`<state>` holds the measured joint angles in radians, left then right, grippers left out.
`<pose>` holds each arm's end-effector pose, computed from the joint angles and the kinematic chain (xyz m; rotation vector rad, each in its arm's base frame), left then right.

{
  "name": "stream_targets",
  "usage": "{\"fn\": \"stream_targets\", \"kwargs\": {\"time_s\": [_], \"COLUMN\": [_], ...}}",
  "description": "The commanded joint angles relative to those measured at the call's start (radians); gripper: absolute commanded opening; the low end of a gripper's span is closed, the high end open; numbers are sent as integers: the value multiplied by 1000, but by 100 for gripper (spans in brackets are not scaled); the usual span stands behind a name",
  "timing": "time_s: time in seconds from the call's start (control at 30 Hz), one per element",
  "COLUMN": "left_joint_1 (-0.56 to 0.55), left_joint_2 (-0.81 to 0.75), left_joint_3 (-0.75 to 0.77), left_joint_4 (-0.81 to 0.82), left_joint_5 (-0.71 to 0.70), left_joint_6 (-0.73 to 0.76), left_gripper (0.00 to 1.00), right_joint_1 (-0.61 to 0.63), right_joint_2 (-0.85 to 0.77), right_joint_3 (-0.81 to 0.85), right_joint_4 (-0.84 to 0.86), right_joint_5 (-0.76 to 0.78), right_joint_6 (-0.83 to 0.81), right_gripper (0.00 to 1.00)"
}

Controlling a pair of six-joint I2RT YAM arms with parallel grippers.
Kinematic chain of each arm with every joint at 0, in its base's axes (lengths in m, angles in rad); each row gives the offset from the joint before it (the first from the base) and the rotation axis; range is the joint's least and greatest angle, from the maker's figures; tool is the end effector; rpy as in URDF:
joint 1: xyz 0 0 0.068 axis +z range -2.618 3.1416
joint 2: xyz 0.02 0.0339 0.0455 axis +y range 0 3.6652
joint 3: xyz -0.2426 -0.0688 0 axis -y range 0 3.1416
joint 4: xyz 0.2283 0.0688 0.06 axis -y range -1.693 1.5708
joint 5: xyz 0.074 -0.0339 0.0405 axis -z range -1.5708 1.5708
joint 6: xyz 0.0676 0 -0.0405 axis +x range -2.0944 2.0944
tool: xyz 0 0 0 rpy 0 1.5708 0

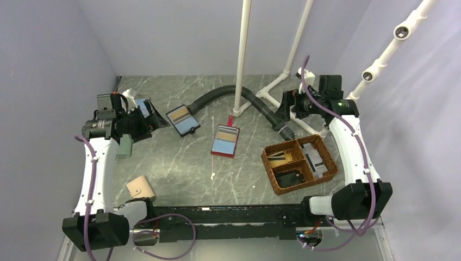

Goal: Take the credit cards out of the card holder
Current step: Pick up the card holder from the corner of the board.

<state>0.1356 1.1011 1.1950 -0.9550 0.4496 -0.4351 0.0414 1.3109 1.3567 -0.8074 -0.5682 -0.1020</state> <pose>0.2217 0.0006 0.3087 -0.4849 2.3818 -0.6815 0.2760 0.0478 0.3280 -0.4413 2.2216 0.6268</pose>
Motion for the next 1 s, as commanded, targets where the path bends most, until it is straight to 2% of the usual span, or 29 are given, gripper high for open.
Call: {"fn": "stream_targets", "kwargs": {"time_s": [0.0,0.13,0.3,0.4,0.67,0.87,0.97], "left_joint_1": [-6,-6,-5,-5,-4,7,10], "left_joint_2": [-21,-28,-15,-8,79,246,340], "left_joint_3": [31,-6,-25,-43,-107,-129,-116], "left_joint_4": [-27,-37,-36,-10,105,237,300], "left_joint_5": [-30,-114,-209,-282,-535,-766,-869], "left_joint_6": [-7,-4,22,48,94,89,113], "left_gripper": [99,99,99,100,99,99,96], "right_joint_1": [-37,-69,-70,-69,-51,-2,18], "right_joint_2": [-26,-38,-49,-31,5,101,154], "right_joint_3": [16,-23,-47,-42,-58,-22,25], "right_joint_4": [54,63,37,-37,-147,-305,-326], "right_joint_5": [-69,-102,-225,-350,-520,-524,-462], "right_joint_6": [46,24,-89,-224,-542,-781,-805], "right_gripper": [100,100,100,100,100,100,100]}}
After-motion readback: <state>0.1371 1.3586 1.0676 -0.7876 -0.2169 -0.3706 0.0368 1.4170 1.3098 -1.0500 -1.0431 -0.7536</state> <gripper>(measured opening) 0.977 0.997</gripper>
